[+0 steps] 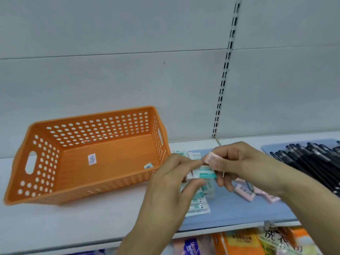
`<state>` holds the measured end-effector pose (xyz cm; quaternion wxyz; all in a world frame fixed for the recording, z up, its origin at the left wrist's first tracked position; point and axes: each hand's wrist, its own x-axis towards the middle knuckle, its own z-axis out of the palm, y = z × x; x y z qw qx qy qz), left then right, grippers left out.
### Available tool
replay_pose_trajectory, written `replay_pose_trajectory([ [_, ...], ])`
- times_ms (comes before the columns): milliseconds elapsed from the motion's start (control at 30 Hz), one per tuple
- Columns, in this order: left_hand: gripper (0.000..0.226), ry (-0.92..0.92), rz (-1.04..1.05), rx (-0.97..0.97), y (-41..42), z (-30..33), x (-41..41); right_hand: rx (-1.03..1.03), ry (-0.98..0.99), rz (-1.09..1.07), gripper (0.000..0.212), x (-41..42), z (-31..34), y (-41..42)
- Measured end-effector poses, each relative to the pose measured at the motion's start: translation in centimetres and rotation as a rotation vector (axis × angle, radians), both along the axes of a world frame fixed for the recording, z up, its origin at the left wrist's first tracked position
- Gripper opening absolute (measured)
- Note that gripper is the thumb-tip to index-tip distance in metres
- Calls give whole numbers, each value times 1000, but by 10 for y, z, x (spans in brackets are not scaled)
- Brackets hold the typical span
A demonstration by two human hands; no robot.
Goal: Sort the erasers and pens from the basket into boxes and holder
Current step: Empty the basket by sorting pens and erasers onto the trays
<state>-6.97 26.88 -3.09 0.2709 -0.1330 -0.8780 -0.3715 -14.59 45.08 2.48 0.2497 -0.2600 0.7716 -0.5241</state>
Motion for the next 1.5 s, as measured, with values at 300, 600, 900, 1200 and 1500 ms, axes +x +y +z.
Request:
replay_pose_trajectory([
  [300, 12, -84, 236, -131, 7, -48, -10, 98, 273, -529, 29, -27, -34, 59],
  [600, 32, -56, 297, -184, 9, -57, -12, 690, 974, -411, 28, -36, -98, 86],
  [900, 22, 136, 119, -47, 4, -4, 29, 404, 968, -473, 24, -27, -61, 35],
  [1200, 31, -410, 350, -349, -165, 64, -22, 610, 770, -267, 41, -35, -18, -121],
  [1500, 35, -563, 260, -1371, -209, 32, -37, 369, 735, -343, 12, -4, -44, -118],
])
